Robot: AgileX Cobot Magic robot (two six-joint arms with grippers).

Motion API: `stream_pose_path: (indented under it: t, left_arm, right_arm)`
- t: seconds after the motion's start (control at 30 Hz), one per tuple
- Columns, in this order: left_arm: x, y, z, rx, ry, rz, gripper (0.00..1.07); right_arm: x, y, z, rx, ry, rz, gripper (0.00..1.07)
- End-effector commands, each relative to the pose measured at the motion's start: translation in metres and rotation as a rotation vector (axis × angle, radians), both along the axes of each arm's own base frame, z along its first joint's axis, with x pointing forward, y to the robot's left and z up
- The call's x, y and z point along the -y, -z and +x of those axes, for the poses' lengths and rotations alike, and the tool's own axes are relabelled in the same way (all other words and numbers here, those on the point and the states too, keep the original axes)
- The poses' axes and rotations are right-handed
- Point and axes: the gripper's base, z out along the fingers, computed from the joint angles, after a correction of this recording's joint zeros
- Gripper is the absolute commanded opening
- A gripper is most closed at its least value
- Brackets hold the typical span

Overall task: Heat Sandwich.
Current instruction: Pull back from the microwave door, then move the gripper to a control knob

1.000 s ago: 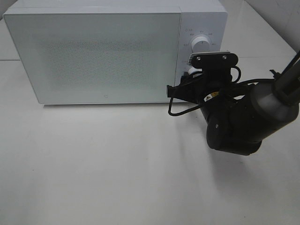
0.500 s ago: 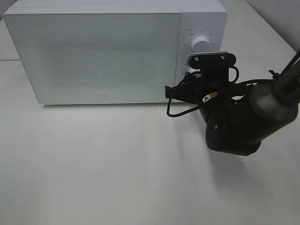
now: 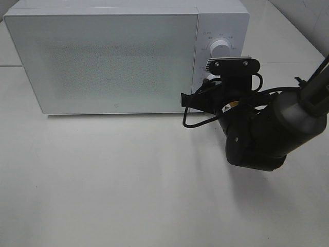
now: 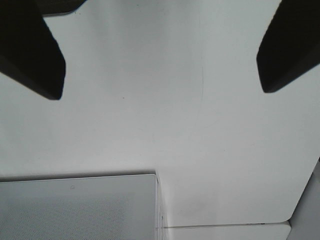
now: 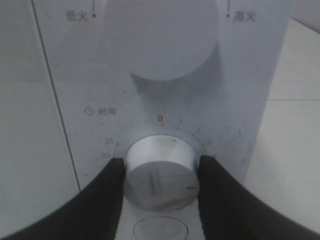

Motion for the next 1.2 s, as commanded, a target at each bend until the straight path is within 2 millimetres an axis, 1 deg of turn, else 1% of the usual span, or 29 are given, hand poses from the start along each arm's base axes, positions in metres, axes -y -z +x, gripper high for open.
stream_pose_path:
  t: [0.03, 0.1, 0.23, 0.27, 0.3, 0.37, 0.4, 0.43, 0.53, 0.57, 0.6, 0.67, 0.7, 0.73, 0.77, 0.83, 0.87, 0.9, 1.0, 1.03, 1.13, 1.17, 1.2]
  left_arm:
    - [0.0, 0.001, -0.002, 0.025, -0.003, -0.009, 1.0]
    - [0.0, 0.001, -0.002, 0.025, -0.003, -0.009, 1.0]
    - [0.0, 0.001, -0.002, 0.025, -0.003, -0.009, 1.0]
    - [0.0, 0.001, -0.002, 0.025, -0.003, -0.009, 1.0]
    - [0.0, 0.001, -0.002, 0.025, -0.003, -0.009, 1.0]
    - [0.0, 0.001, -0.002, 0.025, -0.003, -0.009, 1.0]
    - [0.0, 0.001, -0.002, 0.025, -0.003, -0.009, 1.0]
    - [0.0, 0.001, -0.002, 0.025, -0.003, -0.009, 1.0]
    - [0.0, 0.001, -0.002, 0.025, -0.003, -0.009, 1.0]
    - [0.0, 0.001, -0.002, 0.025, -0.003, -0.009, 1.0]
    - [0.0, 0.001, -0.002, 0.025, -0.003, -0.009, 1.0]
    - [0.0, 0.001, -0.002, 0.025, -0.003, -0.009, 1.0]
    - [0.0, 0.001, -0.002, 0.025, -0.003, -0.009, 1.0]
    - [0.0, 0.001, -0.002, 0.025, -0.003, -0.009, 1.0]
    - [0.0, 0.001, -0.002, 0.025, -0.003, -0.009, 1.0]
    - [0.0, 0.001, -0.002, 0.025, -0.003, -0.009, 1.0]
    - [0.0, 0.001, -0.002, 0.025, -0.003, -0.009, 1.0]
    - [0.0, 0.001, -0.002, 0.025, -0.003, -0.009, 1.0]
    - [0.0, 0.001, -0.002, 0.025, -0.003, -0.009, 1.0]
    - [0.0, 0.001, -0.002, 0.025, -0.003, -0.009, 1.0]
    - [0.0, 0.001, -0.002, 0.025, -0.003, -0.009, 1.0]
    - [0.0, 0.001, -0.002, 0.025, -0.003, -0.009, 1.0]
    - [0.0, 0.001, -0.002, 0.025, -0.003, -0.009, 1.0]
  right_arm:
    - [0.001, -0.009, 0.001, 0.047, 0.029, 0.09, 0.18]
    - [0.001, -0.009, 0.001, 0.051, 0.036, 0.119, 0.18]
    - [-0.001, -0.011, 0.002, 0.063, 0.036, 0.259, 0.19]
    - [-0.001, -0.011, 0.002, 0.063, 0.036, 0.259, 0.19]
    - [-0.002, -0.011, 0.002, 0.06, 0.039, 0.327, 0.19]
    - [-0.003, -0.011, 0.002, 0.057, 0.042, 0.389, 0.19]
    - [-0.003, -0.011, 0.002, 0.054, 0.05, 0.454, 0.19]
    - [-0.003, -0.011, 0.002, 0.054, 0.05, 0.454, 0.19]
    - [-0.004, -0.012, 0.002, 0.058, 0.063, 0.561, 0.19]
    - [-0.004, -0.012, 0.002, 0.058, 0.063, 0.561, 0.19]
    - [-0.004, -0.014, 0.002, 0.071, 0.073, 0.644, 0.19]
    - [-0.004, -0.015, 0.002, 0.084, 0.083, 0.722, 0.19]
    - [-0.003, -0.016, 0.002, 0.087, 0.096, 0.806, 0.19]
    - [-0.003, -0.016, 0.002, 0.087, 0.096, 0.806, 0.19]
    - [-0.003, -0.016, 0.002, 0.084, 0.102, 0.842, 0.19]
    - [-0.003, -0.016, 0.002, 0.078, 0.117, 0.928, 0.19]
    - [-0.003, -0.017, 0.002, 0.084, 0.127, 1.008, 0.19]
    - [-0.003, -0.017, 0.002, 0.084, 0.127, 1.008, 0.19]
    - [-0.002, -0.02, 0.003, 0.111, 0.133, 1.118, 0.19]
    - [-0.002, -0.02, 0.003, 0.111, 0.133, 1.118, 0.19]
    - [-0.002, -0.021, 0.003, 0.108, 0.145, 1.205, 0.19]
    - [-0.002, -0.021, 0.003, 0.105, 0.153, 1.257, 0.19]
    - [-0.002, -0.021, 0.003, 0.105, 0.153, 1.257, 0.19]
